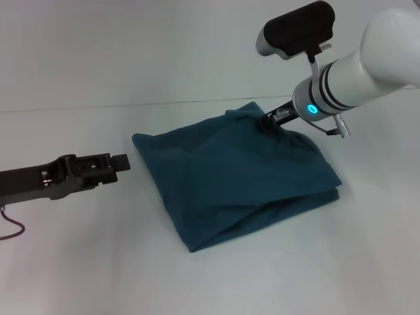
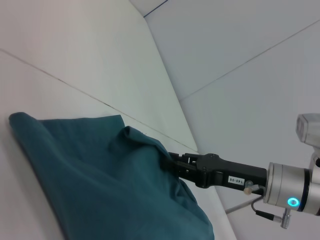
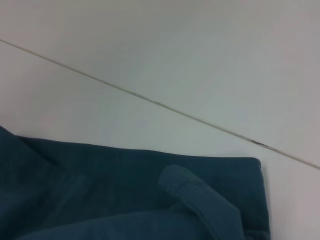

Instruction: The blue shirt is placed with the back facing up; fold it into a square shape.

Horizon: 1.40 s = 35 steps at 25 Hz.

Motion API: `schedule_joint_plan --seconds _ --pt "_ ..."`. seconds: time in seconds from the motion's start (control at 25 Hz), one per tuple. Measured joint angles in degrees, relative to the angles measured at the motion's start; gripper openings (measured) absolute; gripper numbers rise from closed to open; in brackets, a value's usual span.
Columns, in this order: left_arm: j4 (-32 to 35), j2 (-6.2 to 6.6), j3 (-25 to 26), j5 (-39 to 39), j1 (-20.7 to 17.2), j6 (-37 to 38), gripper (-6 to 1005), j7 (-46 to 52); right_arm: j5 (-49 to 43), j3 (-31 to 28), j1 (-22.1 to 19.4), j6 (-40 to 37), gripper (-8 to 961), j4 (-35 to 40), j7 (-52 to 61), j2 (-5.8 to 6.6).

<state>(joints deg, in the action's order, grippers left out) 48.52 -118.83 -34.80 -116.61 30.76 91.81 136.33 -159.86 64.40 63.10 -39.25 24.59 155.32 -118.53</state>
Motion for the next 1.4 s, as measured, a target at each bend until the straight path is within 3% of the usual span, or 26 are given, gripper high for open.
schedule_joint_plan --seconds 0.28,0.36,0.6,0.88,1.4 --pt "-0.88 0.00 0.00 0.08 0.02 -0.06 586 -0.21 -0.56 0.39 -0.03 -0.62 308 0.38 0.67 0.05" --pt "-1.15 0.00 0.00 0.08 0.09 -0.06 585 -0.31 -0.60 0.39 -0.18 -0.66 106 0.37 0.71 0.10" --pt "-1.15 0.00 0.00 0.08 0.04 -0.05 584 -0.40 -0.62 0.23 -0.81 -0.96 21 1.96 2.35 0.42" --pt "-1.14 0.00 0.00 0.08 0.01 -0.05 586 -0.35 -1.09 0.12 -2.88 -2.81 22 8.02 5.30 1.24" --pt "-1.14 -0.36 0.00 0.07 0.00 -0.05 590 -0.33 -7.99 0.04 -2.24 -1.67 24 6.54 9.21 1.05"
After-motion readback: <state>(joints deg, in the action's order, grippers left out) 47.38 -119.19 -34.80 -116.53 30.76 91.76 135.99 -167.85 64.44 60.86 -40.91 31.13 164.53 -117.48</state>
